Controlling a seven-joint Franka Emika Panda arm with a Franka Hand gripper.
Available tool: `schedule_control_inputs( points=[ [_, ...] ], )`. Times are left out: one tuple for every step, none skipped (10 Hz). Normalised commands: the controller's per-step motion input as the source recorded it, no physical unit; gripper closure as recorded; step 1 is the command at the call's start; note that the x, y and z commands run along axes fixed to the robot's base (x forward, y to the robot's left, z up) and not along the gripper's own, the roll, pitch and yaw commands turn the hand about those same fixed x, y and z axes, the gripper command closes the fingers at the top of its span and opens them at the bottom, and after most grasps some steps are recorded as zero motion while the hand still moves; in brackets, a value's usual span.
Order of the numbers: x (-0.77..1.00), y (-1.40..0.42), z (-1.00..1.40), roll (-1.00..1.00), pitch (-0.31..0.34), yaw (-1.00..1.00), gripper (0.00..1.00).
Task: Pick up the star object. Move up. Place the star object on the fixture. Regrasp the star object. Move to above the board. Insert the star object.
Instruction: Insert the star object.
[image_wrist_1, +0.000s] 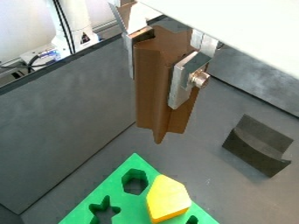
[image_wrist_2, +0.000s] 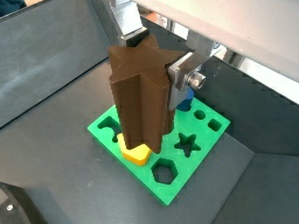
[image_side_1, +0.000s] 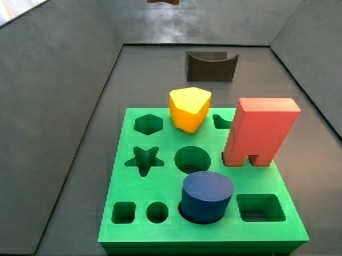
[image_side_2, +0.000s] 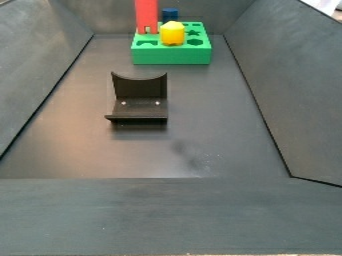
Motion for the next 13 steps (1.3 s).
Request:
schedule_control_inputs(
  points=[
    [0.00, -0.16, -0.13, -0.09, -0.059, -0.08, 1.00],
    [0.00, -0.12, -0.17, -0.12, -0.081, -0.05, 1.00],
    [0.00, -0.19, -0.21, -0.09, -0.066, -0.01, 1.00],
    [0.00, -0.19, -0.23, -0.11, -0.054, -0.07, 1.00],
    [0.00, -0.18, -0.27, -0.10, -0.017, -0.10, 1.00],
    [0.00, -0.17, -0.31, -0.11, -0.051, -0.09, 1.00],
    [0.00, -0.21, -0.34, -0.11, -0.079, -0.13, 1.00],
    [-0.07, -0.18, -0.37, -0.10, -0.113, -0.13, 1.00],
    [-0.07, -0.21, -0.41, -0.09, -0.130, -0.11, 1.00],
    [-0.21, -0.19, -0.43, -0.09, -0.186, -0.16, 1.00],
    [-0.26, -0.17, -0.41, -0.09, -0.204, -0.19, 1.00],
    [-0.18, -0.18, -0.35, -0.09, -0.183, -0.32, 1.00],
    [-0.15, -0.17, -0.31, -0.07, -0.151, -0.43, 1.00]
  ],
)
